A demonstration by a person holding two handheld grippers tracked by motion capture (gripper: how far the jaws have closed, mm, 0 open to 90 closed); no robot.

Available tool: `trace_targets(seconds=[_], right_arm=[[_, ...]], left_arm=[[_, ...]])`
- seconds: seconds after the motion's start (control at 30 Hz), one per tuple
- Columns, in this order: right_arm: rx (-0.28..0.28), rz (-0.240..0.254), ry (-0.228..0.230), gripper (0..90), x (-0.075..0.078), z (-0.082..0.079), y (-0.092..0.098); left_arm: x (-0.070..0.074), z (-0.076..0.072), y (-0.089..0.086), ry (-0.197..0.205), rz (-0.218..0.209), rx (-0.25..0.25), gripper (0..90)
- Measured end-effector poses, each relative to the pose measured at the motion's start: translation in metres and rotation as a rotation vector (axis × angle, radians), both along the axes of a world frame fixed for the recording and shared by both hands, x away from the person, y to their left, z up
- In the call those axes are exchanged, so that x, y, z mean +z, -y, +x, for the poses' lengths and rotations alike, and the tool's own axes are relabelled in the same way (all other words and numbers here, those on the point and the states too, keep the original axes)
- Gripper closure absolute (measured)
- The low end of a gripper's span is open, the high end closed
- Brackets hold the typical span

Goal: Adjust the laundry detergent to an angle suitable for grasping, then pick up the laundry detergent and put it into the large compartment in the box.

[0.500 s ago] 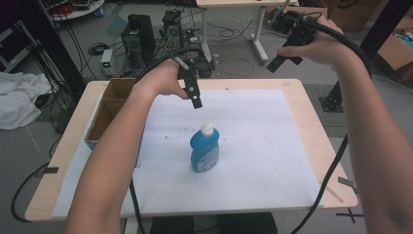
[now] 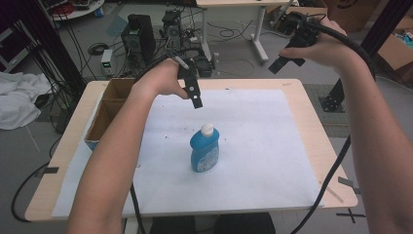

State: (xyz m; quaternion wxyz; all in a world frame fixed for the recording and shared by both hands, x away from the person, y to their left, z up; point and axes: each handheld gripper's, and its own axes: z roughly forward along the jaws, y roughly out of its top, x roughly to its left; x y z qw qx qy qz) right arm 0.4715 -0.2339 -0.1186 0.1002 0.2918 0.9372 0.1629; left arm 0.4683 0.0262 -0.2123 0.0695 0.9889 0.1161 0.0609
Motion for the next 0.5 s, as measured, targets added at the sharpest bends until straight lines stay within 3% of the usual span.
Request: trace_targets(seconds=[0.5], right_arm=[[-0.009, 0.005, -0.008, 28.1, -0.0092, -0.0031, 0.0055]], left_arm=[[0.0070, -0.0073, 0.0038, 0.008, -0.019, 0.007, 15.3]])
